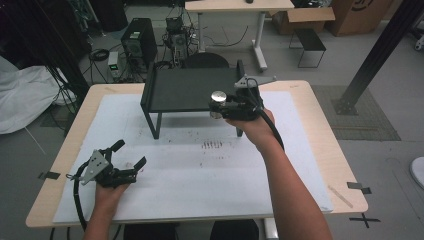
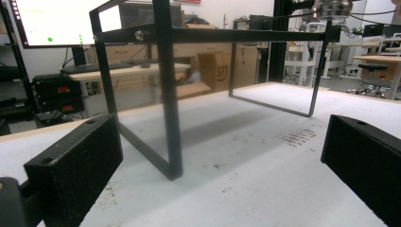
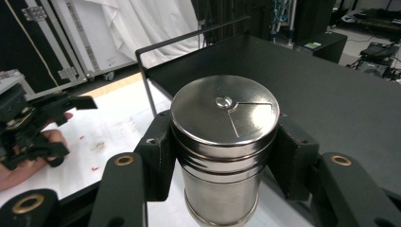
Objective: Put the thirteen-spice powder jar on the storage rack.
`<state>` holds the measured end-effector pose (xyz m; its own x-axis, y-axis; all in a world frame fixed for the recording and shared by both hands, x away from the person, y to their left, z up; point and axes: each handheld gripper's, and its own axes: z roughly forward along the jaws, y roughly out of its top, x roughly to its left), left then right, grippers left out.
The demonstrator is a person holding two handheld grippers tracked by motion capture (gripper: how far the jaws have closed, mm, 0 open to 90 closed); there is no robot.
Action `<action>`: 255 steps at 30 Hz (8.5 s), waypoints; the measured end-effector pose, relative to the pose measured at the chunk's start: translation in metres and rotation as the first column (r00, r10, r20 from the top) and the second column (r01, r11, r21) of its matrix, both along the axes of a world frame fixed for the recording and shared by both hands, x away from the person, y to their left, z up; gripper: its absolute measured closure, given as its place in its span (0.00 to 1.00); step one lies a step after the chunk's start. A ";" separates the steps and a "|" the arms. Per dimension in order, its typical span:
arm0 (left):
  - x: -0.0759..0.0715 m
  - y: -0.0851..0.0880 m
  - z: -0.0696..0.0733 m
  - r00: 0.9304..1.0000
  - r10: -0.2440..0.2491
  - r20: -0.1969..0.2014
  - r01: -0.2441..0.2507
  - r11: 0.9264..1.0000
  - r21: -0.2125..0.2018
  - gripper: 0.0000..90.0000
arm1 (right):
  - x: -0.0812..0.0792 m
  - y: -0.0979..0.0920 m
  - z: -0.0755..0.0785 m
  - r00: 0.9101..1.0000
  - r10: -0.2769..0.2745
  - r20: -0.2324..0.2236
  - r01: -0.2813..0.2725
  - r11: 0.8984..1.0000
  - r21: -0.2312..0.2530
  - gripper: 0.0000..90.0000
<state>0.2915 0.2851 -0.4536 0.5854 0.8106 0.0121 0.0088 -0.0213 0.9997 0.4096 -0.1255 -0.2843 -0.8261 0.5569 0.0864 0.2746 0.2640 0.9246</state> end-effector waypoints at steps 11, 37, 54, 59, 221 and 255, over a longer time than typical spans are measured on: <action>0.000 0.000 0.000 1.000 0.000 0.000 0.000 1.000 -0.005 0.00 | 0.017 0.008 0.006 1.000 -0.030 0.005 0.030 1.000 0.008 0.54; 0.000 0.000 0.000 1.000 0.000 -0.004 0.000 1.000 -0.003 0.00 | 0.053 0.020 -0.001 0.984 -0.176 -0.019 0.176 0.984 -0.023 0.54; 0.000 0.000 0.000 1.000 0.000 -0.004 0.000 1.000 -0.006 0.00 | 0.057 0.022 -0.007 0.980 -0.199 -0.029 0.198 0.979 -0.041 0.54; 0.000 0.000 0.000 1.000 -0.002 -0.005 0.002 1.000 -0.006 0.00 | 0.057 0.023 -0.007 0.980 -0.198 -0.023 0.197 0.979 -0.046 0.53; 0.000 0.000 0.000 1.000 -0.001 0.000 0.001 1.000 0.001 0.00 | -0.071 -0.039 -0.169 0.925 -0.272 0.264 0.206 0.946 0.251 0.00; 0.000 0.000 0.000 1.000 -0.001 -0.001 0.001 1.000 0.002 0.00 | -0.073 -0.040 -0.170 0.921 -0.276 0.276 0.203 0.942 0.266 0.00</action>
<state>0.2916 0.2852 -0.4536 0.5862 0.8101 0.0128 0.0102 -0.0232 0.9997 0.3366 -0.1654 -0.4543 -0.6763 0.7366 -0.0002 -0.0022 -0.0017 1.0000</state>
